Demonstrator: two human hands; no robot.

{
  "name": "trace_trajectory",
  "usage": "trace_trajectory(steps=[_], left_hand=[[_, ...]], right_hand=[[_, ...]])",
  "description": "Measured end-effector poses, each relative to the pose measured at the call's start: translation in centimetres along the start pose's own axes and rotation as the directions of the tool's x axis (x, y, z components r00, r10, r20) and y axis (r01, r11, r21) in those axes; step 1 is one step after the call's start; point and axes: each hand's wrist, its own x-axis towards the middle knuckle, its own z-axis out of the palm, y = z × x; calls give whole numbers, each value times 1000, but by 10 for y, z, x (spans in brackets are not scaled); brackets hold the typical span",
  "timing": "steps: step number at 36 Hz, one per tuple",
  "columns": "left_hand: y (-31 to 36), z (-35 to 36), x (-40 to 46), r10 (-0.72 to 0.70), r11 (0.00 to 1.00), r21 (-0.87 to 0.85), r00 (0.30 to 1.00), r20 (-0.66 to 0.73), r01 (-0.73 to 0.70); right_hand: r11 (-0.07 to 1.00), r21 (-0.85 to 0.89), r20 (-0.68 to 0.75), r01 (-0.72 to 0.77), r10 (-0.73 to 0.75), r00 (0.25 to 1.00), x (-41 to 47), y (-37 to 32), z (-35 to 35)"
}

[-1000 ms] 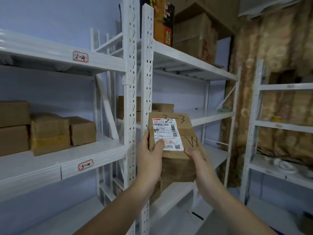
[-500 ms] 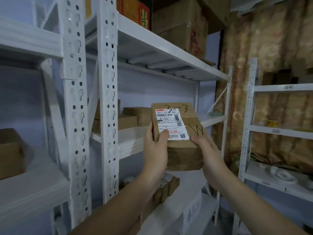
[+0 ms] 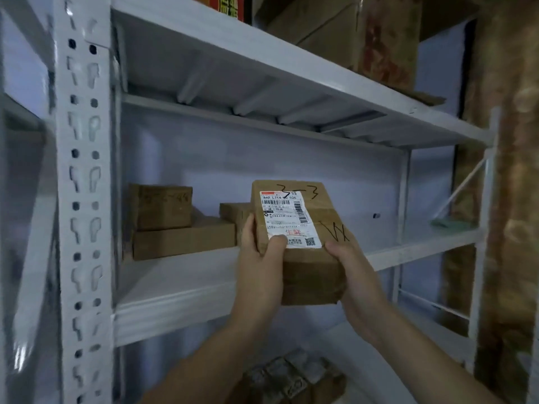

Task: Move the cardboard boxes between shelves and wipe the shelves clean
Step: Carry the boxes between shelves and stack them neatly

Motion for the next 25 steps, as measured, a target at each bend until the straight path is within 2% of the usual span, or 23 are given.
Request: trace_trajectory(steps=[5,9,14,19,25], left_hand=[[4,28,47,52,995,97,986,-159,-37],[15,32,91,111,971,233,963,-246,-52],[27,31,150,87,960,281,941,-326,8],[21,24,204,13,955,280,936,-353,92],[-5,17,235,-34,938,314,938,-344,149]], right_hand=[[997,76,48,-5,1,999,65,-10,-12],[993,117,145,-22,4,989,115,-17,-2],[998,13,242,59,-60,968,180,-23,22],[998,-41,337,36,-20,941,243,-17,45],[995,-60,365,-76,93,926,285,15,57]])
